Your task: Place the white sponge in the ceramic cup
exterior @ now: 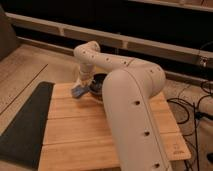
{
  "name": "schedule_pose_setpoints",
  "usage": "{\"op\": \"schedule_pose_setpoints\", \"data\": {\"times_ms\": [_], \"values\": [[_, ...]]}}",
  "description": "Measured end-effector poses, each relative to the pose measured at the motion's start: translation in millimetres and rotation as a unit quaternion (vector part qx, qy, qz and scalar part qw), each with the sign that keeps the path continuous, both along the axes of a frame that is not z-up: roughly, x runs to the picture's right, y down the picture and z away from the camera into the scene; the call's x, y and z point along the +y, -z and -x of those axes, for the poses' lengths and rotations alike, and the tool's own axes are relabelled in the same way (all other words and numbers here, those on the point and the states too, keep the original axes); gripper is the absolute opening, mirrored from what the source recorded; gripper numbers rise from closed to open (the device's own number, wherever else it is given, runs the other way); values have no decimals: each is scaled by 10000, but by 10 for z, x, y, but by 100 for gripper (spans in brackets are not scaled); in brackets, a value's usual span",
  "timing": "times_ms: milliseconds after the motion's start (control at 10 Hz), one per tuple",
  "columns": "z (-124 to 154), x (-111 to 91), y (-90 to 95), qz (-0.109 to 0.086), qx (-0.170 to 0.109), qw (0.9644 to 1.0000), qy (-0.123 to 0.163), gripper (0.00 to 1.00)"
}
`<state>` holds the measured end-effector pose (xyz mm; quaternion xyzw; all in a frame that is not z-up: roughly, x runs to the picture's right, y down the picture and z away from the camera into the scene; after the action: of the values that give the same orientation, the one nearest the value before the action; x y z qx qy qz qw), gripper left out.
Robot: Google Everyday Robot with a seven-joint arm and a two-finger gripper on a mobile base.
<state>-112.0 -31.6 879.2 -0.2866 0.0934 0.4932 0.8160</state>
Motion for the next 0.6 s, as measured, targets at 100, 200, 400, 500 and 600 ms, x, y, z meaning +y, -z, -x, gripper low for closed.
{"op": "schedule_pose_setpoints", "data": {"times_ms": [100,200,400,500,600], "values": [[-118,7,97,-5,162,9999,52,19],[-299,17,202,-5,392,9992,68,19],[-879,55,459,85,1062,9943,-27,19],[-1100,64,557,120,1311,9913,-94,19],[-1515,58,757,172,1783,9835,-254,19]]}}
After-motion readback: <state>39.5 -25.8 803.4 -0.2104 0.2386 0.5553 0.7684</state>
